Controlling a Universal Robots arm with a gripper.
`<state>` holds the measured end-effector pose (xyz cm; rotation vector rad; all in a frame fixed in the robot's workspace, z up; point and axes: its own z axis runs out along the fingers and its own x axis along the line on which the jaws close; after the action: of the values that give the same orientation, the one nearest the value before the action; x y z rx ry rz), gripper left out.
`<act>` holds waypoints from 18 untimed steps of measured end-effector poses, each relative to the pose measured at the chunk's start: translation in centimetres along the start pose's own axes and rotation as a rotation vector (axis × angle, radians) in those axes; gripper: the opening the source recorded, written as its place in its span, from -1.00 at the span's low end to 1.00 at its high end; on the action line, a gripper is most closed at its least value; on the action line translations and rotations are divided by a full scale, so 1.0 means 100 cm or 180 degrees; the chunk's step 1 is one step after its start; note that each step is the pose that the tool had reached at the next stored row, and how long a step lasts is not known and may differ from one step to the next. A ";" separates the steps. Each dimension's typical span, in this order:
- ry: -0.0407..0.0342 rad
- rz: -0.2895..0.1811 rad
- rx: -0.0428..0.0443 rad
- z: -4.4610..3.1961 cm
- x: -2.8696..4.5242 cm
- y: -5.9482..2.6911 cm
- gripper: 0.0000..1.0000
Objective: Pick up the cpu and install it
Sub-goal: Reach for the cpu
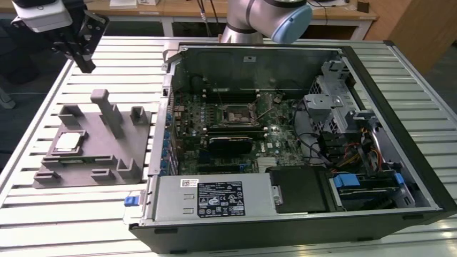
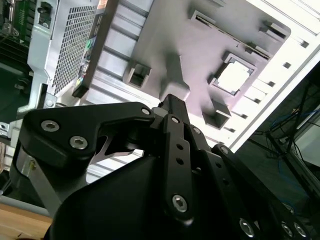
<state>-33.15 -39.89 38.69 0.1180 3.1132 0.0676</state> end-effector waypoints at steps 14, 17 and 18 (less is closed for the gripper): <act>0.0013 0.0001 0.0001 0.0017 0.0215 -0.0017 -0.79; 0.0015 0.0001 0.0001 0.0021 0.0254 -0.0020 -0.79; 0.0016 0.0001 0.0001 0.0022 0.0269 -0.0021 -0.79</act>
<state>-35.84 -39.88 38.40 0.1183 3.1183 0.0674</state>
